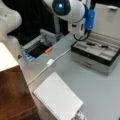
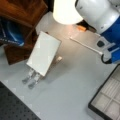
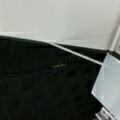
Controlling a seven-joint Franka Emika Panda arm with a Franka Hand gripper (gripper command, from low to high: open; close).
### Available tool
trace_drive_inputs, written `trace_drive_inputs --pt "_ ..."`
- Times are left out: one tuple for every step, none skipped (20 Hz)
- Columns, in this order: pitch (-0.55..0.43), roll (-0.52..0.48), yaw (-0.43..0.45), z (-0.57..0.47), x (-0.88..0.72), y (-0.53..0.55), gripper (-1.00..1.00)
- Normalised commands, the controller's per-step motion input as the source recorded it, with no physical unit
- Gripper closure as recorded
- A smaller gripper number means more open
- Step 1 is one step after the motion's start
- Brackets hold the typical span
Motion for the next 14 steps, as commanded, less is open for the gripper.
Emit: trace_drive_inputs --pt "-0.039 -0.404 0.026 0.18 -0.22 -0.10 -1.00" --pt "-0.016 -0.388 0.018 0.20 -0.23 -0.14 -1.00" --pt "0.010 -0.397 0.003 0.20 -0.25 -0.17 -1.00" --pt "0.021 -0.412 -0.008 0.19 -0.27 -0.21 -1.00" --pt "0.025 -0.429 -0.018 0.17 -0.30 -0.24 -1.00" --pt "0.029 -0.400 -0.019 0.14 -0.30 -0.24 -1.00" --pt "0.025 -0.455 -0.047 0.10 -0.31 -0.24 -1.00" --pt "0.019 -0.478 -0.072 0.06 -0.33 -0.26 -1.00" --pt "0.015 -0.446 -0.076 0.03 -0.33 -0.25 -1.00" --pt "0.001 -0.438 -0.091 -0.01 -0.33 -0.25 -1.00" --pt "-0.015 -0.474 -0.126 -0.05 -0.35 -0.26 -1.00" --pt "-0.024 -0.473 -0.145 -0.08 -0.36 -0.27 -1.00" --pt "-0.028 -0.432 -0.140 -0.11 -0.36 -0.26 -1.00" --pt "-0.022 -0.397 -0.148 -0.12 -0.36 -0.26 -1.00"
